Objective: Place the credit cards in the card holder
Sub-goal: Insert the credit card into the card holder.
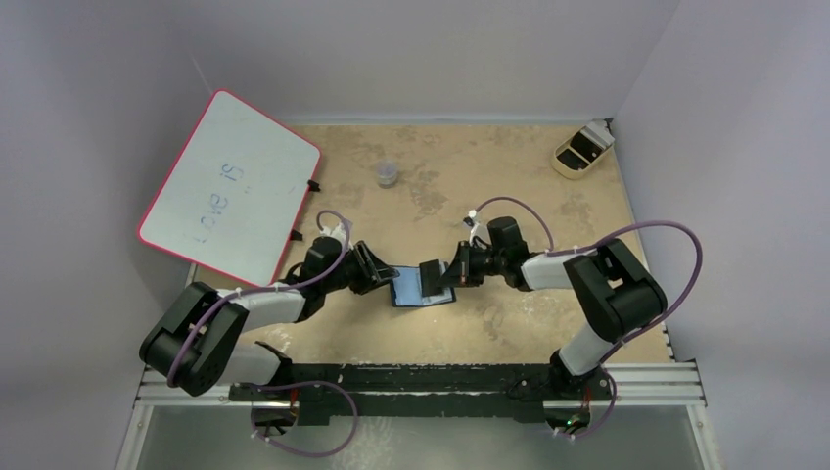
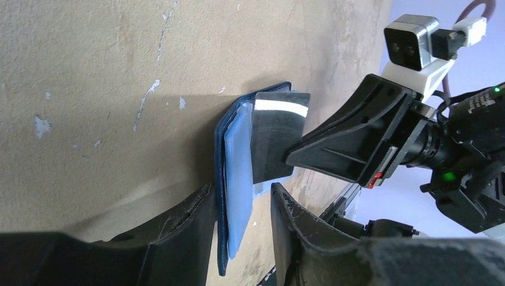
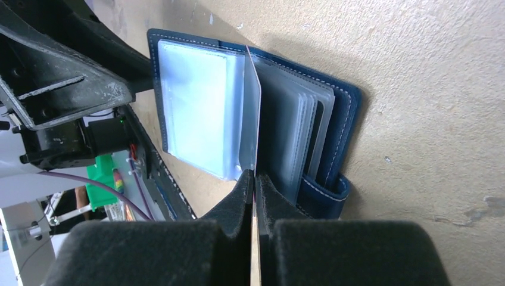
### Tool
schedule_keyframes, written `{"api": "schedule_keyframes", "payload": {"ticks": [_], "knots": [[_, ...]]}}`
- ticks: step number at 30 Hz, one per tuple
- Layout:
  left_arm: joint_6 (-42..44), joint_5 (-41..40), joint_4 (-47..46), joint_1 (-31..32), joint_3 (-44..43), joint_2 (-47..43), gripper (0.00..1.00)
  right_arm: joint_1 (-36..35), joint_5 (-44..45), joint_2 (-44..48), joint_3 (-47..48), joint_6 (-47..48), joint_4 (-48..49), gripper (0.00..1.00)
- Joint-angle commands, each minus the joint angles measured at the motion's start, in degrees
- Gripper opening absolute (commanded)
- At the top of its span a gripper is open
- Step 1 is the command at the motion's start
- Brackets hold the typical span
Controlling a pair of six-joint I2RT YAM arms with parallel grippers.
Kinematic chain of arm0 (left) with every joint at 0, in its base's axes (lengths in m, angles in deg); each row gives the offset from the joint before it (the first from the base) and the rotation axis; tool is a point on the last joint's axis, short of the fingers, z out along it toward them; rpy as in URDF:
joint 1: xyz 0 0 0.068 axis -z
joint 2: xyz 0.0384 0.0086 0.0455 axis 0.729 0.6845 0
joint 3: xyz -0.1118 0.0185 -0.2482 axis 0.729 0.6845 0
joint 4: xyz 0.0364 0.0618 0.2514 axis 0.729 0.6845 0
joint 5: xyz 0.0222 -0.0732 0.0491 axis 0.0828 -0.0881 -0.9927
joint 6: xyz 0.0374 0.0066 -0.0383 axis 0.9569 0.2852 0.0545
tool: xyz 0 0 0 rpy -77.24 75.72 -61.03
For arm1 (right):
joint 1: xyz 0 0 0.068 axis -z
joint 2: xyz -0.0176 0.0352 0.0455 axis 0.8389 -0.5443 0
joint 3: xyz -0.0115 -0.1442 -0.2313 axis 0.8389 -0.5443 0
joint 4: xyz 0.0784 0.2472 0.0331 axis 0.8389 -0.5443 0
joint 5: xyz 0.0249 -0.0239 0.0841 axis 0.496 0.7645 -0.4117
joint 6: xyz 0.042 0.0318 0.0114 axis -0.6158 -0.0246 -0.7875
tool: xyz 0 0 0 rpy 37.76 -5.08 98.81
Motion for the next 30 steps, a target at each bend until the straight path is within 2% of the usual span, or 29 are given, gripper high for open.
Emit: {"api": "schedule_keyframes", "payload": {"ticks": [1, 4, 6, 8, 11, 19, 26, 30], "knots": [[-0.05, 1.19, -4.68, -0.32, 0.44, 1.02, 0.35, -0.49, -0.99, -1.49, -0.96, -1.1, 3.42, 0.0], [0.06, 0.91, -4.82, -0.33, 0.44, 2.81, 0.25, -0.54, -1.49, -2.0, -1.92, -3.47, 5.69, 0.0], [-0.01, 0.91, -4.97, -0.34, 0.46, 3.61, 0.13, -0.57, -1.99, -2.41, -2.02, -4.0, 6.09, 0.0], [0.03, 0.5, -4.8, -0.35, 0.59, 4.09, 0.06, -0.56, -1.98, -2.65, -2.2, -4.22, 6.1, 0.0], [0.44, -0.19, -3.97, -0.33, 0.6, 4.11, 0.0, -0.64, -3.09, -3.2, -2.0, -3.77, 6.07, 0.0], [4.94, -7.23, 2.73, -0.34, 0.88, 1.58, 0.0, -1.34, -6.51, -3.03, -2.65, -6.07, 8.67, 0.0], [5.55, -9.11, 2.4, -0.27, 1.67, 1.46, 0.0, -2.46, -7.6, -4.33, -3.05, -8.38, 10.76, 0.0], [5.27, -9.65, 1.66, -0.34, 2.19, 1.43, 0.04, -3.1, -7.56, -5.67, -1.99, -8.6, 10.75, 0.0]]}}
